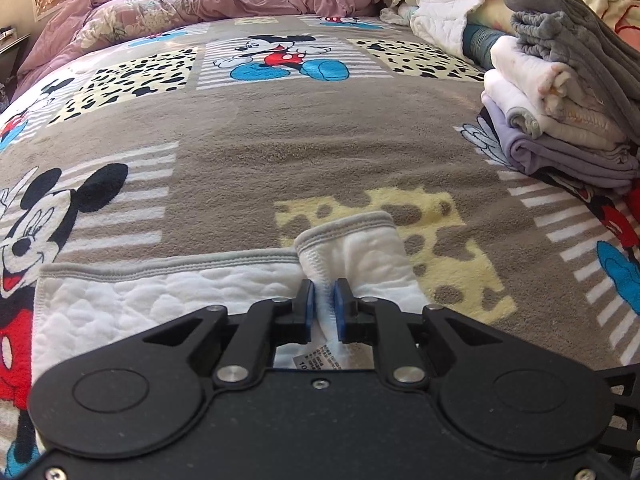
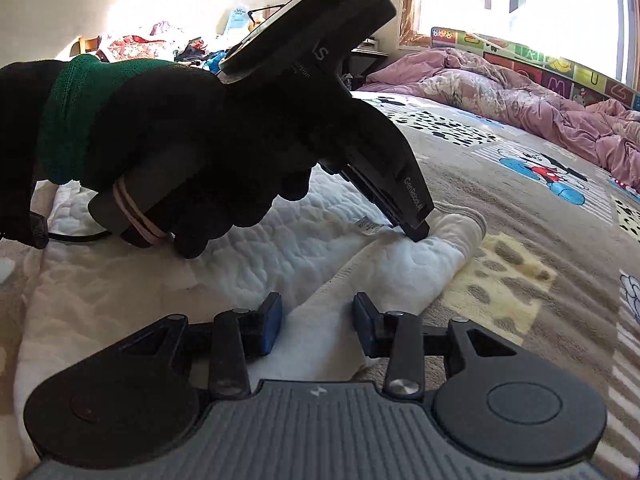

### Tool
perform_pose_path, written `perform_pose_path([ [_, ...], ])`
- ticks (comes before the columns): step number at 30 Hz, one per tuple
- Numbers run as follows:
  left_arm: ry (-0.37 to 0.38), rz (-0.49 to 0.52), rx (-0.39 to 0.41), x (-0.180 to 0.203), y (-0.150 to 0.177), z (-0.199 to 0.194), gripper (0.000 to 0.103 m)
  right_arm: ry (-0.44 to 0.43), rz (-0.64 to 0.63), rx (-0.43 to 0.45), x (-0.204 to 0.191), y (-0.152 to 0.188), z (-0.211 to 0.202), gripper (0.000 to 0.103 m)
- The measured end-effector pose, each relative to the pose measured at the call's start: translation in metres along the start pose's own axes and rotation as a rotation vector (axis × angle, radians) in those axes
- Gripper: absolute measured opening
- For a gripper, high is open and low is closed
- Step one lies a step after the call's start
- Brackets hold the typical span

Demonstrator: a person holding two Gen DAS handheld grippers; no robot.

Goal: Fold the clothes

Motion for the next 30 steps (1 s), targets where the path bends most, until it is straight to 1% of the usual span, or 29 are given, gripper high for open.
perform_pose_path([
  [3,-0.069,0.028,0.067,0.001,-0.008,-0.023,0.016,0.011,-0.009,0.004,-0.003,0.001,-0.001,0.042],
  [5,-0.085,0.063,0.113,0.008,-0.015,-0.037,0.016,0.017,-0.015,0.007,-0.005,0.002,-0.001,0.042],
  [8,-0.053,0.161,0.111,0.031,-0.024,-0.039,0.016,0.014,-0.010,0.013,-0.005,0.003,-0.003,0.042],
  [9,-0.059,0.201,0.099,0.039,-0.026,-0.033,0.016,0.016,-0.011,0.014,-0.006,0.003,-0.003,0.042],
  [10,-0.068,0.217,0.082,0.043,-0.026,-0.025,0.016,0.015,-0.010,0.016,-0.006,0.003,-0.004,0.042],
  [11,-0.072,0.223,0.042,0.044,-0.025,-0.008,0.016,0.014,-0.010,0.017,-0.006,0.004,-0.004,0.041],
  [12,-0.075,0.213,-0.013,0.041,-0.021,0.013,0.017,0.014,-0.009,0.018,-0.007,0.004,-0.004,0.041],
  [14,-0.076,0.179,-0.019,0.030,-0.010,0.037,0.019,0.010,-0.003,0.020,-0.007,0.004,-0.004,0.042],
  [15,-0.049,0.135,-0.005,0.025,-0.010,0.037,0.019,0.009,0.000,0.021,-0.007,0.004,-0.005,0.042],
  [16,-0.030,0.089,-0.013,0.021,-0.011,0.035,0.019,0.007,0.003,0.022,-0.007,0.005,-0.005,0.042],
  [26,0.006,-0.037,-0.088,0.016,-0.021,0.039,0.019,0.034,-0.016,0.024,-0.012,0.004,-0.006,0.042],
  [30,-0.025,-0.047,-0.076,0.020,-0.018,0.041,0.019,0.038,-0.017,0.024,-0.014,0.005,-0.007,0.042],
])
Point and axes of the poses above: each gripper's, at about its wrist camera, not at the fingertips, and z roughly the way its jaws point, x to its right, y to its underside, the point moved 5 cm from there along z, roughly the way its jaws point, and after that the axes turned 9 degrees about -x, right-handed, at the moved point
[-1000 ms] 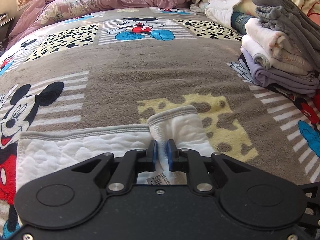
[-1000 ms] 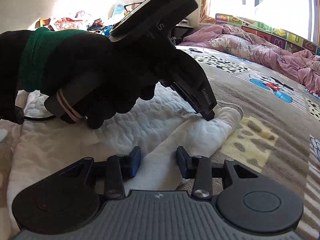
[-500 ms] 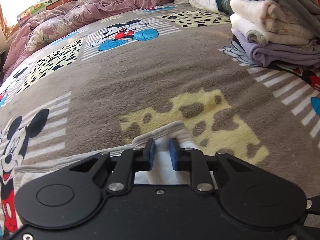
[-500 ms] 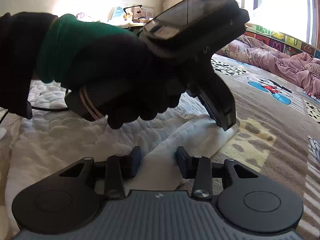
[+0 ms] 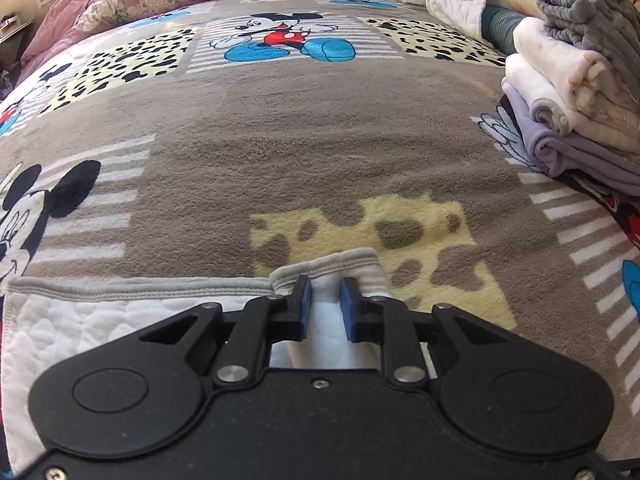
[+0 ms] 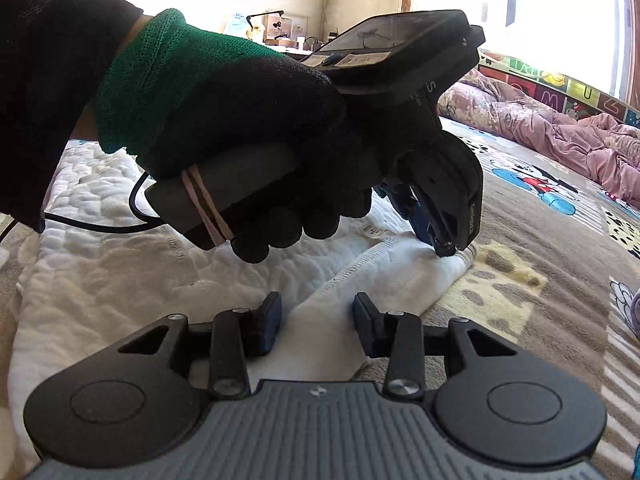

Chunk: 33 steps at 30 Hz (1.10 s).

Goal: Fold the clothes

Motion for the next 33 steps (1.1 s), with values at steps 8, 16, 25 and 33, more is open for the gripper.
perform_pose_path([
  [8,-0.015,-0.013,-0.018,0.001,-0.003,-0.007,0.019,-0.017,0.018,0.011,0.003,0.000,-0.001,0.042],
  [16,-0.003,-0.104,0.091,-0.024,0.014,-0.076,0.043,-0.028,0.030,0.022,0.002,0.002,-0.003,0.042],
  [25,-0.106,-0.345,0.229,-0.095,0.157,-0.209,0.054,-0.048,0.077,0.060,0.007,0.002,-0.012,0.044],
  [33,0.102,-0.712,0.229,-0.121,0.256,-0.223,0.055,-0.169,0.352,0.194,0.055,0.009,-0.036,0.047],
])
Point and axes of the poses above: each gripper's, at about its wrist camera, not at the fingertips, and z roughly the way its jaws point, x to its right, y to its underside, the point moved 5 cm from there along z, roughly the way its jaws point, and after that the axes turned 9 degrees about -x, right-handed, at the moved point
